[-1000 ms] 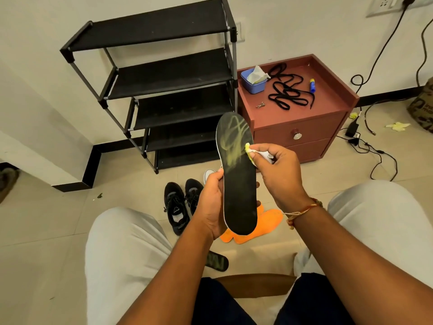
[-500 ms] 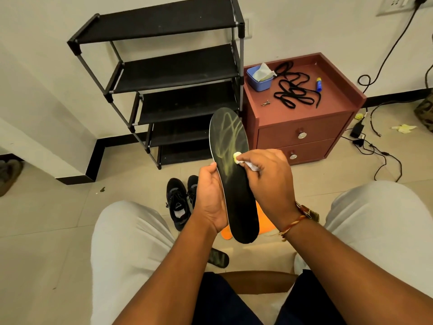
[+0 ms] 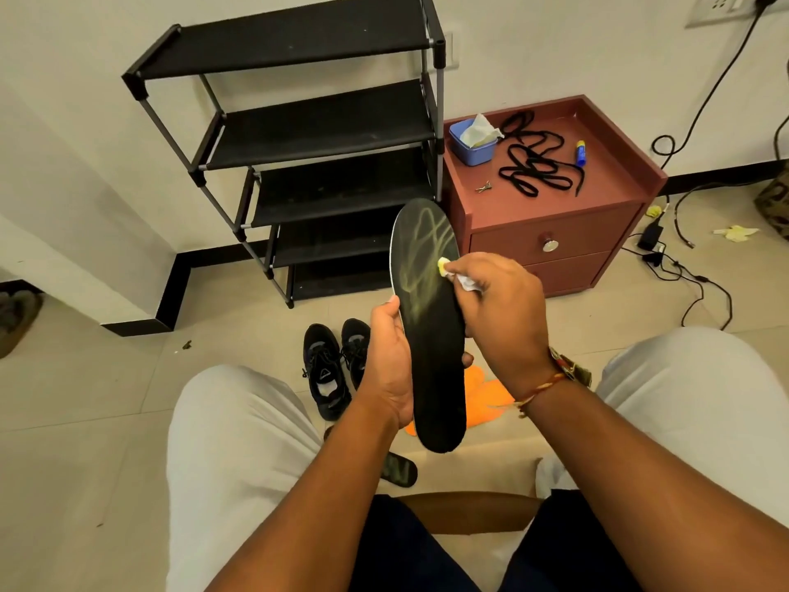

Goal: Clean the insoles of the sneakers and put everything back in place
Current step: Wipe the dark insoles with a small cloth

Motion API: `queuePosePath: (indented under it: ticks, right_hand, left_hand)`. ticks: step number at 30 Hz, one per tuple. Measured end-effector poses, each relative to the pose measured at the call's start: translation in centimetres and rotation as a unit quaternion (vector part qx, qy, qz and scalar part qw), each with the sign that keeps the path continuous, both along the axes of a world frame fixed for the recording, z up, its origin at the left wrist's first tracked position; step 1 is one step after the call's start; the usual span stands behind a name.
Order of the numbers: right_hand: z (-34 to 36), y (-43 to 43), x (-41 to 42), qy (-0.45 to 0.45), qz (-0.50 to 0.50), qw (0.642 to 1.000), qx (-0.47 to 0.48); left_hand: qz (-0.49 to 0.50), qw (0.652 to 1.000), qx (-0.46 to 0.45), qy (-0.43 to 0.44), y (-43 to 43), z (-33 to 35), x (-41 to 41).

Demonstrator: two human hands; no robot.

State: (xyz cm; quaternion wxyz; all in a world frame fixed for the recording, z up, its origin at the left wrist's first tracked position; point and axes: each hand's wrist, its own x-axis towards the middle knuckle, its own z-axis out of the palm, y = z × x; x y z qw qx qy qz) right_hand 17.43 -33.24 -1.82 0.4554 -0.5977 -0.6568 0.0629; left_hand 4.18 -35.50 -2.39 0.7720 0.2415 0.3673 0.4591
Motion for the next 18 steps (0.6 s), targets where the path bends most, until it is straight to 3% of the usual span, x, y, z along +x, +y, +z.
queuePosePath:
  ticks: [4, 9, 13, 18]
  right_hand:
    - [0.4, -2.2, -2.0, 0.013, 0.045, 0.999, 0.0]
    - [0.2, -4.7, -4.7, 0.02, 0.144, 0.989, -0.017]
    - [0.2, -2.0, -2.2, -0.02, 0.077, 0.997, 0.003]
    - [0.2, -0.3, -0.1, 0.002, 0.001, 1.0, -0.001]
  left_hand:
    - [0.019, 0.999, -0.002, 0.033, 0.0, -0.3, -0.1]
    - [0.046, 0.998, -0.029, 0.006, 0.5, -0.3, -1.0]
    - [0.025, 0.999, -0.021, 0.018, -0.1, -0.1, -0.3]
    - [0.007, 0.999, -0.014, 0.04, 0.0, -0.4, 0.4]
